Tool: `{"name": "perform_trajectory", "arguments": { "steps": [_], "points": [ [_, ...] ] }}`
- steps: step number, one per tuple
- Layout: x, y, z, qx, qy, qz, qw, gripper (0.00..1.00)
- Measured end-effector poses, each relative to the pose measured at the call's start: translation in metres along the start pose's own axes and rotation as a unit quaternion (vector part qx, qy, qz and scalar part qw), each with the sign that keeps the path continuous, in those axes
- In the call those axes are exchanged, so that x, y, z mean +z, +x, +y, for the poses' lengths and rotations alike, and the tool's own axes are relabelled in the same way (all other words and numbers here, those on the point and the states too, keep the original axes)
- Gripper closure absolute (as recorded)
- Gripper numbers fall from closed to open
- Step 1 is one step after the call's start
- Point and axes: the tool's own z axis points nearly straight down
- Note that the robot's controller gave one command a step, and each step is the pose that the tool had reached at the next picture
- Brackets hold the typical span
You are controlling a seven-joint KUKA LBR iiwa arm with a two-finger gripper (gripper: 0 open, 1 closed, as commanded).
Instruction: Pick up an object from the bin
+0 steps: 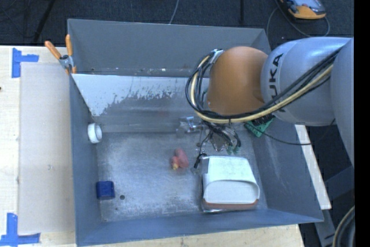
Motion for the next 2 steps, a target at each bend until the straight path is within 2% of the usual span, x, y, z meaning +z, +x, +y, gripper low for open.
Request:
{"name": "perform_trajectory", "arguments": {
  "steps": [1,2],
  "points": [
    [0.052,0.028,0.002,-0.003,0.0,-0.0002,1.0,0.0],
    [-0.057,0.067,0.011,0.031,0.0,-0.0068,0.9995,0.0]
  ]
}}
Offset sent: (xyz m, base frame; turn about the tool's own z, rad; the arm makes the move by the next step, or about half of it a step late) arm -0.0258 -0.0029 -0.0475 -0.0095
